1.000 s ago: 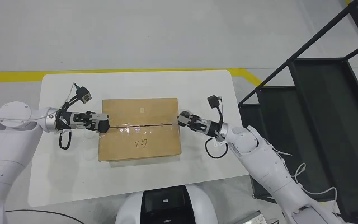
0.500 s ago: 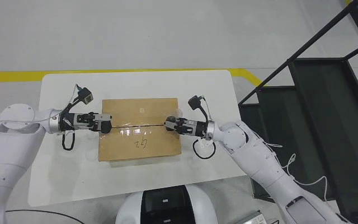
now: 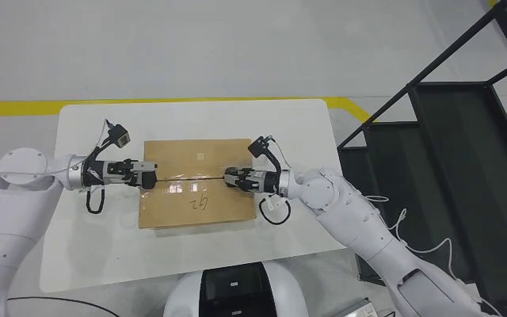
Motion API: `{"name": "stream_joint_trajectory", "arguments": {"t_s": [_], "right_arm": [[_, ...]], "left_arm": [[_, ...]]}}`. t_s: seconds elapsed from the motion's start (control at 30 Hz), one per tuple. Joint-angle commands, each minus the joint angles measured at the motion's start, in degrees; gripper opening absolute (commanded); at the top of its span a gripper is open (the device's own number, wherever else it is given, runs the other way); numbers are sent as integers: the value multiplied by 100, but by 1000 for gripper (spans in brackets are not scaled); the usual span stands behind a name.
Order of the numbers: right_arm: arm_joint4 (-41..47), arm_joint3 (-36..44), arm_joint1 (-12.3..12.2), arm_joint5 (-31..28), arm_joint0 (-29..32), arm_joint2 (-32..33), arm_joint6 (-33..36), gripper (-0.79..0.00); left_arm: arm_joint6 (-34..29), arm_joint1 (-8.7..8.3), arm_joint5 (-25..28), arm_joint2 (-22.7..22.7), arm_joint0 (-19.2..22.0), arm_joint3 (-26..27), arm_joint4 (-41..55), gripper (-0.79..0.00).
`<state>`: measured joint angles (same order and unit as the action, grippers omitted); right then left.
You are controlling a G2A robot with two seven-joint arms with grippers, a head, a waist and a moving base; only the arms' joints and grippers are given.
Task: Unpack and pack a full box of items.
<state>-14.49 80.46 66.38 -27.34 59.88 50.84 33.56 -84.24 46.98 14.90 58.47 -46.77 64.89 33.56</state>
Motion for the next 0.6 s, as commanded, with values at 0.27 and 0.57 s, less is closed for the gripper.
{"name": "stream_joint_trajectory", "arguments": {"t_s": [0.27,0.57], "right_arm": [[-251,246,65,293,-161,-160,234,0],[-429,527,114,418,-303,-251,391,0]], "left_arm": [[-45,-6,30,125,-70,34,-22,0],[-48,-37,119,364,-192,46,140,0]]}}
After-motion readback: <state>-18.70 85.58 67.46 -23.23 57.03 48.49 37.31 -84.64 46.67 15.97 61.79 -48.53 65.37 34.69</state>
